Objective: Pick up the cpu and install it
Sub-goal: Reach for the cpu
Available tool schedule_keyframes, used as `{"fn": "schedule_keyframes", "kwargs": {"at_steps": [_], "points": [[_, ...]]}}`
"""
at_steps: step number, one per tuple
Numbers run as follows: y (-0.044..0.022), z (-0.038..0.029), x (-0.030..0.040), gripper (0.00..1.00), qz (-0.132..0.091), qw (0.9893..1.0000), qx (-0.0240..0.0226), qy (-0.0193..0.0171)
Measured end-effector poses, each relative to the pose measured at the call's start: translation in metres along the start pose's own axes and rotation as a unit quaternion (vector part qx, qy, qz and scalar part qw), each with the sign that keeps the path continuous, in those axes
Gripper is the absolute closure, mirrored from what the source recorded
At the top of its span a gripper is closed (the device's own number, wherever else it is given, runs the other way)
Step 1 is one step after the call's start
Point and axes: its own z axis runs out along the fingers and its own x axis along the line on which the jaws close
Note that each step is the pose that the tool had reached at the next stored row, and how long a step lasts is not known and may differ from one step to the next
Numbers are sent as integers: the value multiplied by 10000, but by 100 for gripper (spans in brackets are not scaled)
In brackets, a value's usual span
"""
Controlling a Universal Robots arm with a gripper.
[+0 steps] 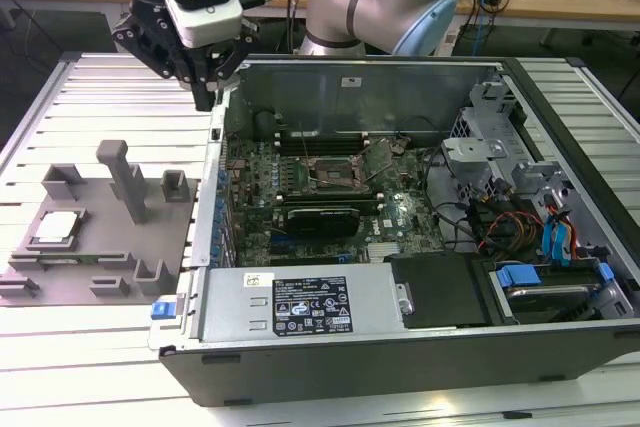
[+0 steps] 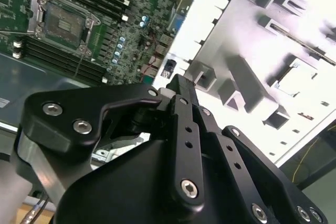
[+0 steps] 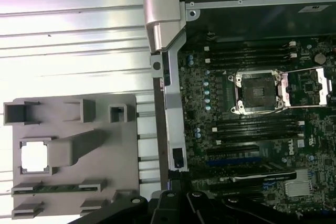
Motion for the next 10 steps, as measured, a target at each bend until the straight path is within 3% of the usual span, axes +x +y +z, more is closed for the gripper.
{"fn": "schedule_keyframes", "kwargs": {"at_steps": [2,10], "points": [[-6,-2,73,89,-1,10000,0,-2],[-17,-6,223,89,-1,10000,-1,-8]]}}
